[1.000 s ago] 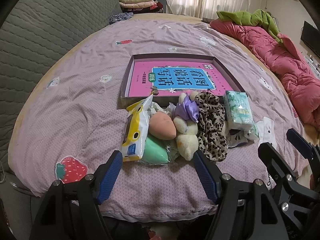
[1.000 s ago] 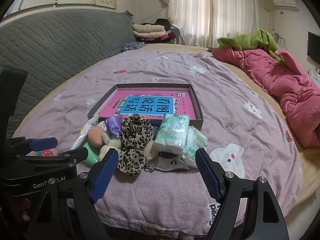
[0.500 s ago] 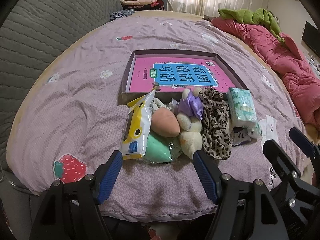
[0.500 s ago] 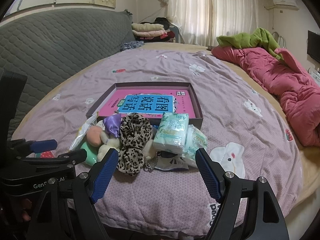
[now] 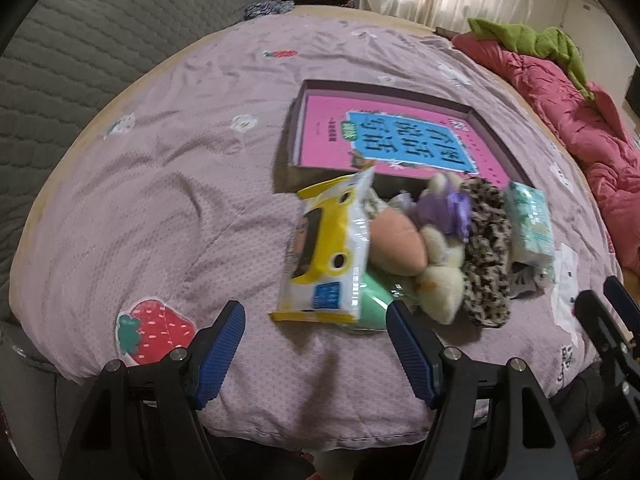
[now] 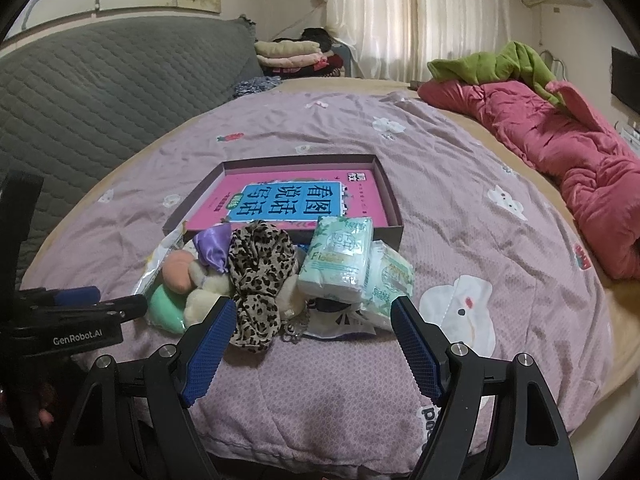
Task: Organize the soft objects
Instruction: 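Grasp the yellow cartoon wipes pack with left gripper while right grasps green-white tissue pack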
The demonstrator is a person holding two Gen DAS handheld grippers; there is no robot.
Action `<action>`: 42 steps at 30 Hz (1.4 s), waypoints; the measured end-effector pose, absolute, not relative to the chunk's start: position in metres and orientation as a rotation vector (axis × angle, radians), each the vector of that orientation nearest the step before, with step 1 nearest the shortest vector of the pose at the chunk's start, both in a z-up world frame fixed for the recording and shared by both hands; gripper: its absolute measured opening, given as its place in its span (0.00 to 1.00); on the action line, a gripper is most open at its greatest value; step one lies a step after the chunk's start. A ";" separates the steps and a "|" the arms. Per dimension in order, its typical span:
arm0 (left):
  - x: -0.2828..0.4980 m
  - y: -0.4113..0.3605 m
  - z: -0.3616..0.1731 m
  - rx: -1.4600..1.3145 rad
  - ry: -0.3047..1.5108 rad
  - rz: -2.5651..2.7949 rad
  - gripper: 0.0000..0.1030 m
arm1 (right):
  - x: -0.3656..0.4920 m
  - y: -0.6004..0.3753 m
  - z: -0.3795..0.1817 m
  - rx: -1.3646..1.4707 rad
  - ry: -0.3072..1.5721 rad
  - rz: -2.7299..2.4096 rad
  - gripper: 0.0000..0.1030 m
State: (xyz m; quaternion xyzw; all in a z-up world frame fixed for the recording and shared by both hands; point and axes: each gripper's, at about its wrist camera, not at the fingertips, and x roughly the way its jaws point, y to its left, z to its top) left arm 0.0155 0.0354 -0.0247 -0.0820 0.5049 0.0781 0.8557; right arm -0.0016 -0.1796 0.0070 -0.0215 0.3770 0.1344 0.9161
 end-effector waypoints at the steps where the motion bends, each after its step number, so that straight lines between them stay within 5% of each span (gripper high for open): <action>1: 0.017 0.037 -0.027 -0.175 1.068 0.163 0.70 | -0.001 -0.180 0.006 -0.043 0.779 0.274 0.78; 28: 0.059 0.066 -0.047 -0.297 1.118 0.159 0.70 | 0.059 -0.198 -0.012 -0.020 0.864 0.212 0.78; 42: 0.074 0.071 -0.048 -0.332 1.119 0.128 0.52 | 0.096 -0.170 -0.032 -0.080 0.919 0.189 0.78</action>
